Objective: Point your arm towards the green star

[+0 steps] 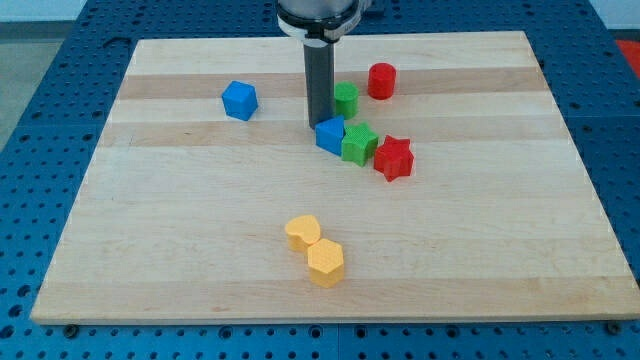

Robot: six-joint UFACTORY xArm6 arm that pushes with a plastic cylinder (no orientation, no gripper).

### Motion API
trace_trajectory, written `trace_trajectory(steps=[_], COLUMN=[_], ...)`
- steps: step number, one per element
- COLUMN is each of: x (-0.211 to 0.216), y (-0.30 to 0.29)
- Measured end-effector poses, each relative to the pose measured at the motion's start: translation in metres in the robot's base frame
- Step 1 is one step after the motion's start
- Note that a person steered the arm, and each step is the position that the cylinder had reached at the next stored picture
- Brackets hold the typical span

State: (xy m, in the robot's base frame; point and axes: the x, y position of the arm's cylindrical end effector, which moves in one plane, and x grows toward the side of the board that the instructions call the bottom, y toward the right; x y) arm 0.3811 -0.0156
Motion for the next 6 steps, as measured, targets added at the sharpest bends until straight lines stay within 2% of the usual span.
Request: trace_trajectory(steps=[1, 2, 4, 5, 6], x=[0.054, 0.061, -0.015, -0.013, -0.013], y=[-0.020, -0.025, -0.024, 0.009, 0.014])
